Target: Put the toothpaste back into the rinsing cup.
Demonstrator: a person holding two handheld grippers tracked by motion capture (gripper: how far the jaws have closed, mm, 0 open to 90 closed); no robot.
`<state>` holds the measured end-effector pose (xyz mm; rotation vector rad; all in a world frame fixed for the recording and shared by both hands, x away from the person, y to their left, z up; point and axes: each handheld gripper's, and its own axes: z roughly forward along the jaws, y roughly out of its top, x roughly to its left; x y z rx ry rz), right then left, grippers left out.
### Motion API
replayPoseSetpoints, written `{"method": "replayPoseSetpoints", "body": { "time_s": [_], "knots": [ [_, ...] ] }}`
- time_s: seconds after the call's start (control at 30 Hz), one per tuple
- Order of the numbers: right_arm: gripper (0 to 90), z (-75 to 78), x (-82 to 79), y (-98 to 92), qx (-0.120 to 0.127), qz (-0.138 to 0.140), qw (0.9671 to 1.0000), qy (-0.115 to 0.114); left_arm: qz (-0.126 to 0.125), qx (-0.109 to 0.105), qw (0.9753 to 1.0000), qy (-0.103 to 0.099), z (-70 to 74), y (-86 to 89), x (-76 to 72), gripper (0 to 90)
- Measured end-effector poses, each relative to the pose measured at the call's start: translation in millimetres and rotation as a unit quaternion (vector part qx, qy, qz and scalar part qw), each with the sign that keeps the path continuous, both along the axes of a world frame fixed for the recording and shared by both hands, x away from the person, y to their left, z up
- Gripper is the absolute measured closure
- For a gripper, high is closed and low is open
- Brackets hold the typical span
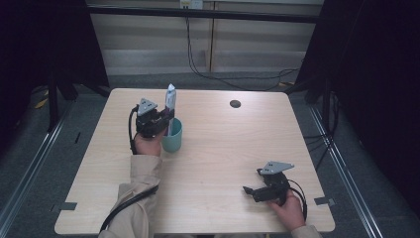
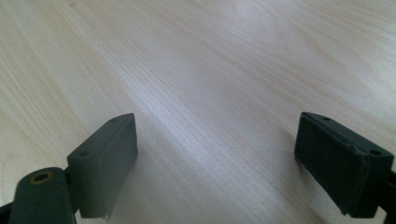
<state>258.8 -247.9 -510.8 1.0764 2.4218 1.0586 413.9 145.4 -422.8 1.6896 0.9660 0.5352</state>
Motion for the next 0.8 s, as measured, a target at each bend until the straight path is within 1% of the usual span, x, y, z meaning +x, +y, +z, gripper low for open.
{"method": "replayPoseSetpoints", "body": {
  "time_s": [0.03,0.07,0.13,0.23,0.33,0.37,0.57,0.63,0.67,0.7,0.77,0.8],
  "knots": [
    [12.5,0.0,0.0,0.0,0.0,0.0,1.0,0.0,0.0,0.0,1.0,0.0,0.0,0.0,0.0,76.1],
    [12.5,0.0,0.0,0.0,0.0,0.0,1.0,0.0,0.001,0.005,1.0,0.002,-0.8,-0.4,-0.5,76.1],
    [12.5,0.0,0.0,0.0,0.0,0.0,1.0,0.0,0.002,0.002,1.0,0.005,-2.0,-1.0,-1.0,76.0],
    [12.5,0.0,0.0,0.0,0.0,0.0,1.0,0.0,0.003,0.003,1.0,0.007,-3.6,-2.0,-2.5,76.0],
    [12.5,0.0,0.0,0.0,0.0,0.0,1.0,0.0,0.0,0.015,0.9998,0.01,-5.7,-1.8,-4.2,75.9],
    [12.5,0.0,0.0,0.0,0.0,0.0,1.0,0.0,0.001,0.011,0.9999,0.009,-7.0,-2.0,-4.8,75.8],
    [12.5,0.0,0.0,0.1,0.0,0.0,1.0,0.0,0.007,0.012,0.9998,0.016,-10.0,0.1,-7.1,75.7],
    [12.5,0.0,0.0,0.1,0.0,0.0,1.0,0.0,0.006,0.015,0.9997,0.018,-10.8,0.9,-7.4,75.6],
    [12.5,0.0,0.0,0.0,0.0,0.0,1.0,0.0,0.007,0.021,0.9995,0.022,-12.0,1.2,-7.8,75.6],
    [12.5,0.0,0.0,0.1,0.0,0.0,1.0,0.0,0.007,0.021,0.9995,0.022,-12.0,1.2,-7.8,75.5],
    [12.5,0.0,0.0,0.0,0.0,0.0,1.0,0.0,0.008,0.032,0.9991,0.025,-13.6,1.5,-8.9,75.2],
    [12.5,0.0,0.0,0.1,0.0,0.0,1.0,0.0,0.009,0.031,0.9991,0.029,-14.1,1.0,-9.1,74.9]
  ]
}}
